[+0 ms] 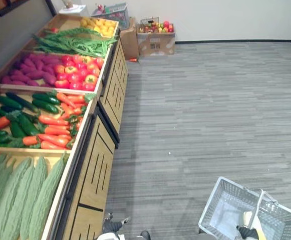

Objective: Pick vegetable in the basket

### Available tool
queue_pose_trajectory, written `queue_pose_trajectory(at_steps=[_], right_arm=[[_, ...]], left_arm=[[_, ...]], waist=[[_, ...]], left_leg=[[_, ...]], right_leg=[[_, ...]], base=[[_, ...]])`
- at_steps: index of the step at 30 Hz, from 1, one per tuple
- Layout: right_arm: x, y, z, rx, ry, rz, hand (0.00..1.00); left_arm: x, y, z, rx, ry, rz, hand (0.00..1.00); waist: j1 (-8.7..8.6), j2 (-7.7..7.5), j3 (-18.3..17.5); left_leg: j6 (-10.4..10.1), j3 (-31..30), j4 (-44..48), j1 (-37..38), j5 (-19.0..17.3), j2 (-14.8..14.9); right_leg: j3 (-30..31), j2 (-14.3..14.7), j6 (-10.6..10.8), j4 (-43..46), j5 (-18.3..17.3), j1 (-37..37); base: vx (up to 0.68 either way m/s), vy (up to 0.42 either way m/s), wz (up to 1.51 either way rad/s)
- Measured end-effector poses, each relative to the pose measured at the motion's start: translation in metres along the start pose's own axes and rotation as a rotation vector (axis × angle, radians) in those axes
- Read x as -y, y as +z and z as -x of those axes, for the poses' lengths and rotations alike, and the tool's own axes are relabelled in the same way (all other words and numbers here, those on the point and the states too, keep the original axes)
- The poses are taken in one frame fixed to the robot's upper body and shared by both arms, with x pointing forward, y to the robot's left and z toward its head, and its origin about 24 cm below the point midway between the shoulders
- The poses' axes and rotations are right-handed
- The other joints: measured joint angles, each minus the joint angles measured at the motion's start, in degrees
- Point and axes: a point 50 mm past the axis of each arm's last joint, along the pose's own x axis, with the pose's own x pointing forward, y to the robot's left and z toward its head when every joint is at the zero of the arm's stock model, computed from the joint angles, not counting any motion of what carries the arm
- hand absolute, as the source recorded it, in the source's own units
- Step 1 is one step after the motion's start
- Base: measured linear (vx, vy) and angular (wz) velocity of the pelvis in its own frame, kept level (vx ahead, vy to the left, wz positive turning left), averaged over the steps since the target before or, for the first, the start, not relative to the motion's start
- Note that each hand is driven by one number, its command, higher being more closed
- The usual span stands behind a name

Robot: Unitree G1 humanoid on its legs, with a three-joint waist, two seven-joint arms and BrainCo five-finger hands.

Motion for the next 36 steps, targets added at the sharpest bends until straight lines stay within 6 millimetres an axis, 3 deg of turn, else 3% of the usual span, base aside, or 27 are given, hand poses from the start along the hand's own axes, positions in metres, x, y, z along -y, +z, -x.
queue_pose_trajectory(at_steps=[3, 10, 12, 13, 14, 16, 17, 19, 21, 23, 24, 25, 26, 27, 28, 31, 33, 34, 35, 36], right_arm=[[-0.002, 0.003, -0.001, 0.011, 0.013, 0.01, 1.0], [-0.004, 0.004, -0.001, 0.015, 0.026, 0.031, 1.0], [-0.006, 0.009, -0.002, 0.031, 0.03, 0.024, 1.0], [-0.01, 0.017, -0.003, 0.053, 0.033, -0.006, 1.0], [-0.012, 0.022, -0.003, 0.075, 0.032, -0.035, 1.0], [-0.013, 0.029, -0.002, 0.113, 0.031, -0.044, 1.0], [-0.013, 0.031, -0.002, 0.126, 0.028, -0.046, 1.0], [-0.011, 0.032, -0.002, 0.137, 0.024, -0.036, 1.0], [-0.011, 0.035, -0.002, 0.146, 0.027, -0.035, 1.0], [-0.013, 0.037, -0.003, 0.149, 0.03, -0.037, 1.0], [-0.015, 0.036, -0.003, 0.141, 0.036, -0.038, 1.0], [-0.016, 0.035, -0.002, 0.137, 0.038, -0.038, 1.0], [-0.014, 0.04, -0.004, 0.146, 0.032, -0.037, 1.0], [-0.011, 0.048, -0.006, 0.163, 0.024, -0.042, 1.0], [-0.01, 0.051, -0.007, 0.173, 0.021, -0.039, 1.0], [-0.001, 0.054, -0.01, 0.165, 0.001, -0.032, 1.0], [0.003, 0.051, -0.01, 0.152, -0.005, -0.024, 1.0], [0.003, 0.049, -0.01, 0.143, -0.003, -0.014, 1.0], [0.001, 0.044, -0.01, 0.123, 0.006, 0.004, 1.0], [0.001, 0.042, -0.01, 0.109, 0.008, 0.006, 1.0]], left_arm=[[-0.002, -0.001, 0.0, -0.005, 0.001, -0.008, 0.0], [0.004, 0.0, -0.001, 0.001, -0.046, -0.086, 0.0], [0.01, 0.004, -0.002, 0.016, -0.072, -0.137, 0.0], [0.01, 0.008, -0.003, 0.037, -0.081, -0.17, 0.0], [0.008, 0.011, -0.004, 0.051, -0.081, -0.193, 0.0], [0.004, 0.017, -0.006, 0.067, -0.072, -0.203, 0.0], [0.005, 0.016, -0.006, 0.065, -0.07, -0.204, 0.0], [0.003, 0.022, -0.008, 0.081, -0.064, -0.213, 0.0], [0.002, 0.035, -0.012, 0.11, -0.05, -0.204, 0.0], [0.002, 0.051, -0.015, 0.146, -0.031, -0.169, 0.0], [-0.001, 0.066, -0.019, 0.184, -0.013, -0.157, 0.0], [-0.002, 0.071, -0.02, 0.2, -0.006, -0.158, 0.0], [-0.001, 0.081, -0.02, 0.228, 0.002, -0.149, 0.0], [0.003, 0.084, -0.019, 0.243, -0.005, -0.143, 0.0], [0.007, 0.089, -0.019, 0.264, -0.016, -0.138, 0.0], [0.024, 0.098, -0.016, 0.292, -0.058, -0.111, 0.0], [0.029, 0.097, -0.014, 0.291, -0.077, -0.104, 0.0], [0.028, 0.094, -0.014, 0.281, -0.076, -0.103, 0.0], [0.027, 0.087, -0.014, 0.259, -0.074, -0.107, 0.0], [0.026, 0.084, -0.014, 0.249, -0.075, -0.109, 0.0]], waist=[[0.04, 0.21, -0.28], [-0.2, -0.04, -0.75], [-0.01, 0.74, -0.27], [-0.06, 1.05, 0.53], [-0.23, -0.4, 1.67], [-0.26, -0.88, 2.88], [-0.32, -0.99, 2.76], [-0.41, -0.94, 2.87], [-0.4, -0.32, 3.49], [-0.62, 0.26, 3.94], [-0.66, -0.13, 4.23], [-0.73, -0.46, 4.34], [-1.35, 0.34, 4.67], [-1.65, 1.75, 4.55], [-1.68, 1.81, 4.53], [-1.94, 2.3, 4.44], [-1.95, 2.23, 4.42], [-2.03, 2.17, 4.45], [-1.74, 1.37, 4.87], [-1.54, 1.57, 4.92]], left_leg=[[-0.01, 1.22, -0.56, 0.68, -0.01, 0.04], [0.05, 2.99, -0.88, 3.5, -1.13, 0.82], [0.56, 4.12, -0.53, 4.65, -1.97, 1.5], [0.86, 4.8, -0.15, 6.19, -2.84, 1.54], [1.23, 5.32, 0.15, 7.83, -4.6, 1.06], [1.9, 5.65, 0.15, 10.99, -8.2, 0.63], [2.07, 5.96, 0.29, 12.29, -8.43, 0.5], [1.91, 6.12, 0.09, 12.79, -8.52, 1.32], [0.88, 7.05, 0.05, 12.74, -7.98, 2.69], [-0.24, 7.2, 0.04, 13.39, -7.73, 3.93], [-1.58, 7.1, -0.04, 14.75, -7.68, 4.25], [-2.54, 6.95, 0.02, 15.49, -7.78, 4.27], [-3.7, 6.18, 0.03, 16.78, -7.81, 5.53], [-6.04, 5.6, 0.54, 16.64, -6.08, 6.69], [-6.84, 5.22, 1.71, 16.54, -4.23, 6.77], [-7.62, 1.93, 9.01, 14.02, 3.01, 8.35], [-7.88, -0.72, 17.18, 10.4, 9.17, 9.85], [-8.06, -1.15, 24.62, 6.48, 14.95, 11.48], [-8.36, -0.85, 34.03, 2.37, 17.59, 14.02], [-7.91, -0.42, 39.13, 0.06, 15.08, 15.09]], right_leg=[[1.01, 0.52, 0.74, -1.08, 0.45, -0.09], [2.33, 1.67, 0.2, 1.3, 0.43, -0.55], [2.42, 2.4, -1.69, 11.95, -0.72, -5.34], [2.42, 2.28, -2.05, 22.1, -0.82, -9.5], [2.18, 1.22, -3.06, 31.64, -0.08, -13.1], [1.39, -0.92, -3.18, 42.32, 1.94, -17.36], [-1.49, -2.87, -4.34, 45.25, -0.72, -18.79], [-7.72, -3.72, -5.18, 41.74, -3.21, -20.51], [-11.65, -2.75, -4.56, 31.45, -2.59, -21.07], [-11.88, -1.49, -3.46, 21.02, -0.37, -21.01], [-11.82, -0.79, -3.63, 14.2, 3.27, -20.16], [-11.75, -0.84, -4.05, 13.15, 4.7, -19.68], [-11.24, -0.39, -4.33, 16.94, 7.13, -19.98], [-11.78, -0.04, -5.23, 20.59, 4.58, -21.28], [-11.68, -0.33, -5.33, 23.27, 1.73, -22.15], [-13.63, -0.49, -6.72, 26.8, -3.36, -20.53], [-15.24, 0.08, -7.2, 25.0, -5.16, -17.08], [-16.27, 0.54, -7.39, 23.51, -6.22, -14.66], [-16.69, 0.91, -7.5, 20.6, -7.33, -11.34], [-16.85, 1.37, -7.6, 19.56, -7.54, -9.85]], base=[[0.13, 0.013, -0.28], [0.13, -0.01, -0.28], [0.07, 0.023, -0.27], [0.03, 0.036, -0.25], [0.0, 0.037, -0.19], [0.04, 0.043, -0.14], [0.09, 0.045, -0.1], [0.17, 0.011, 0.04], [0.26, -0.073, 0.08], [0.34, -0.168, 0.09], [0.31, -0.167, 0.14], [0.48, -0.29, 0.18], [0.32, -0.21, 0.08], [0.51, -0.338, -0.03], [0.47, -0.302, -0.13], [0.48, -0.296, 0.03], [0.45, -0.285, 0.13], [0.47, -0.246, 0.14], [0.39, -0.189, 0.13], [0.44, -0.144, 0.12]])
